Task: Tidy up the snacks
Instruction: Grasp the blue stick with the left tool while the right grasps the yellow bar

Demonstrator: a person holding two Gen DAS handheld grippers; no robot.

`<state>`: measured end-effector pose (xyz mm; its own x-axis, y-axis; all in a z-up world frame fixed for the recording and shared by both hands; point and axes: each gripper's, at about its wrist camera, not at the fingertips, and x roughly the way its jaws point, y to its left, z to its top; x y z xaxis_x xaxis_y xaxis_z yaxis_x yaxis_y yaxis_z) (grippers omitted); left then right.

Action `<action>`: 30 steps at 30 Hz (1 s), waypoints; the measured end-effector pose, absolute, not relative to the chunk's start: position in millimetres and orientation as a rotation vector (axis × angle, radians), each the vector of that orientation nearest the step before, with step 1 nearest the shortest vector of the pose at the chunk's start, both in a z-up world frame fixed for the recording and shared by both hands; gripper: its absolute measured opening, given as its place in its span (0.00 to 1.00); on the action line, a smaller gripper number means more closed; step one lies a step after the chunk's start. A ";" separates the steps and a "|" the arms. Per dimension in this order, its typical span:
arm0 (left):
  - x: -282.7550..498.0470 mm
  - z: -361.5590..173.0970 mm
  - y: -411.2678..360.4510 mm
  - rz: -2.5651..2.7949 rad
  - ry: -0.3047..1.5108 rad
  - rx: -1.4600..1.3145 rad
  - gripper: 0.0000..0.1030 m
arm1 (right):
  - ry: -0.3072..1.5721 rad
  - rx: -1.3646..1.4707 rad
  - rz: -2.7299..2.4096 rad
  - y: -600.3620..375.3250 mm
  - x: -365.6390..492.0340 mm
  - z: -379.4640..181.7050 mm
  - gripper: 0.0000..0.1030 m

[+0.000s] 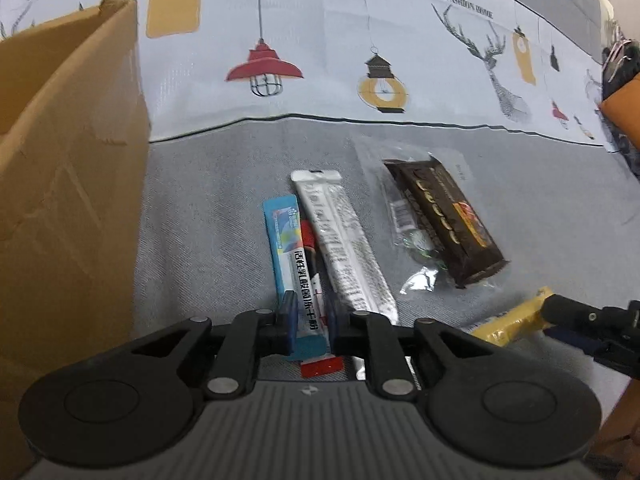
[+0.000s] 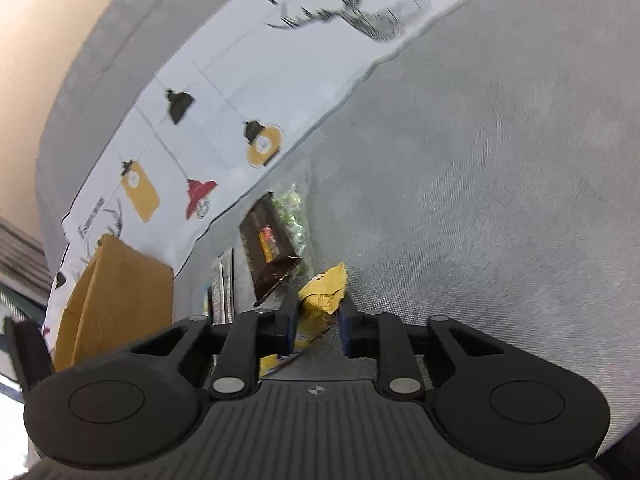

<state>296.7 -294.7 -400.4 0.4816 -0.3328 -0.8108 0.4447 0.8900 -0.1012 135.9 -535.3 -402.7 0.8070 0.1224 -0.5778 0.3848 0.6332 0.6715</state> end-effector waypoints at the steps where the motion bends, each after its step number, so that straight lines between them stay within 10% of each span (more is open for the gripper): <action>1: 297.5 -401.3 -295.2 -0.450 0.958 0.138 0.38 | 0.650 0.888 -0.180 -534.5 139.8 -406.6 0.49; 2: 299.7 -404.1 -295.7 -0.406 0.966 0.154 0.51 | 0.657 0.896 -0.193 -533.5 143.0 -410.8 0.54; 5: 298.9 -408.2 -300.1 -0.384 0.923 0.214 0.48 | 0.628 0.892 -0.189 -529.0 149.8 -411.8 0.70; 8: 299.6 -407.4 -298.4 -0.426 0.916 0.185 0.22 | 0.646 0.795 -0.194 -514.6 160.6 -406.1 0.78; 10: 299.8 -405.5 -296.6 -0.441 0.936 0.163 0.20 | 0.674 0.683 -0.217 -503.8 165.6 -401.6 0.62; 11: 298.0 -403.1 -295.8 -0.453 0.949 0.149 0.20 | 0.686 0.659 -0.222 -502.5 166.4 -401.7 0.33; 14: 288.7 -393.5 -290.5 -0.483 0.965 0.105 0.19 | 0.683 0.744 -0.192 -513.1 158.8 -406.9 0.23; 30: 233.5 -337.3 -279.5 -0.557 0.917 0.140 0.19 | 0.533 0.638 -0.149 -516.6 111.6 -357.4 0.17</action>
<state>233.5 -279.5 -337.3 0.4786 -0.3964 -0.7835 0.5127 0.8506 -0.1171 111.6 -516.6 -357.4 0.8560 0.0282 -0.5162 0.2920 0.7976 0.5278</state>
